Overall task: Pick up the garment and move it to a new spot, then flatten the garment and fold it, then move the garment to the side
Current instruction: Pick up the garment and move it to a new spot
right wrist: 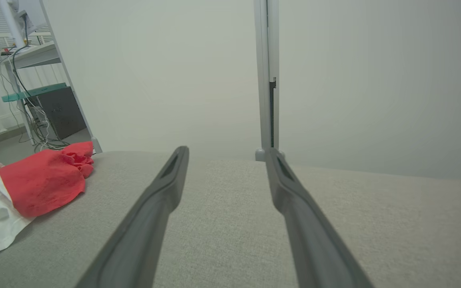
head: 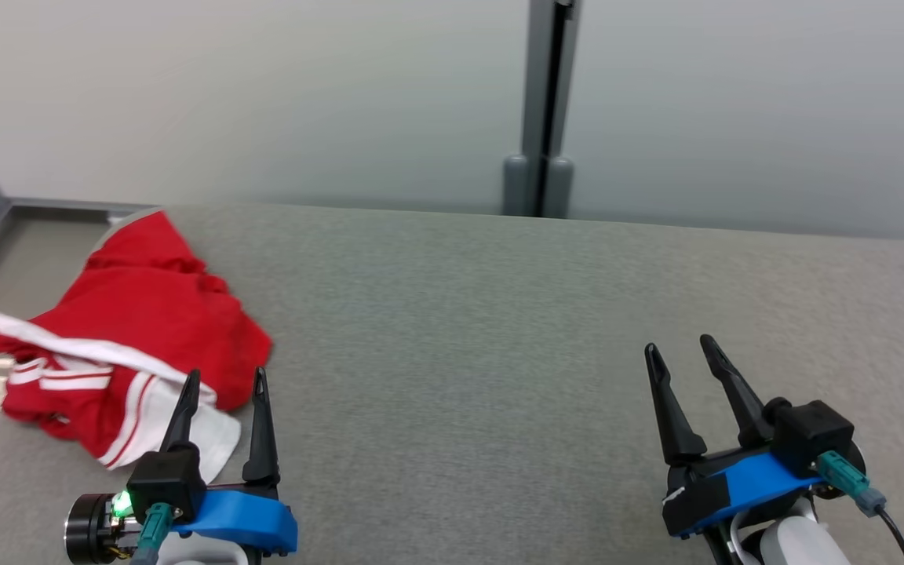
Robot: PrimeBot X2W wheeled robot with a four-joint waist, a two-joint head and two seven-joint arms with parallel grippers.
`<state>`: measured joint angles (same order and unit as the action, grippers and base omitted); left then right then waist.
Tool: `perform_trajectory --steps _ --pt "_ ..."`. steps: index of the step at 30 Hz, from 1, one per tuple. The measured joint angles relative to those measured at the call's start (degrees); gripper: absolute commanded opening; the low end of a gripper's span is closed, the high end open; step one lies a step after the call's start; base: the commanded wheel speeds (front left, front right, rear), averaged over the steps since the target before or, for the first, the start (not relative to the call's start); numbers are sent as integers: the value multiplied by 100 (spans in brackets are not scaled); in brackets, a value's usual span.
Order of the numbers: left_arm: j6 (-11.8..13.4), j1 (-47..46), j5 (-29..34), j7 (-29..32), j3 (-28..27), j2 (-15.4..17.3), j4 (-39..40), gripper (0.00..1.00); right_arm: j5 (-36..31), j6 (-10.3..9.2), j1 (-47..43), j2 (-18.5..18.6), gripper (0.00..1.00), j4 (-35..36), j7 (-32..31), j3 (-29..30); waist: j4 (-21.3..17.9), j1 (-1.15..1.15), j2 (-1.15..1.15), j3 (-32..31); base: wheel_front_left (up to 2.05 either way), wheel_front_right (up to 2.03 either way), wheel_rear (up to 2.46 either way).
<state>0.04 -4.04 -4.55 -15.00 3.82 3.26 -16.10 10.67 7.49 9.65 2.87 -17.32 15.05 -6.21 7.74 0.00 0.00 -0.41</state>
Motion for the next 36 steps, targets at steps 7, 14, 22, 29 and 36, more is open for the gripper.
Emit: perform_trajectory --steps 7,14,22,29,36 --pt "18 4 -42 0 -94 -14 -105 100 113 0 -52 0 100 -1 0 -302 679 0 0 -91 0 0 0" --pt "-12 24 -92 -1 -187 -20 -221 100 222 0 -114 -1 100 -23 0 -493 1379 -1 0 -179 0 0 0" --pt "-130 46 -102 0 -298 -1 -300 100 357 0 -136 -4 100 35 0 -657 1900 0 0 -136 0 0 0" --pt "-246 2 -222 -1 -361 -4 -397 100 386 0 -129 -5 100 56 0 -706 1927 0 0 -34 0 0 0" --pt "-461 -441 -616 428 -439 51 -682 100 403 0 -83 -4 100 55 0 -697 1653 0 0 38 0 0 0"
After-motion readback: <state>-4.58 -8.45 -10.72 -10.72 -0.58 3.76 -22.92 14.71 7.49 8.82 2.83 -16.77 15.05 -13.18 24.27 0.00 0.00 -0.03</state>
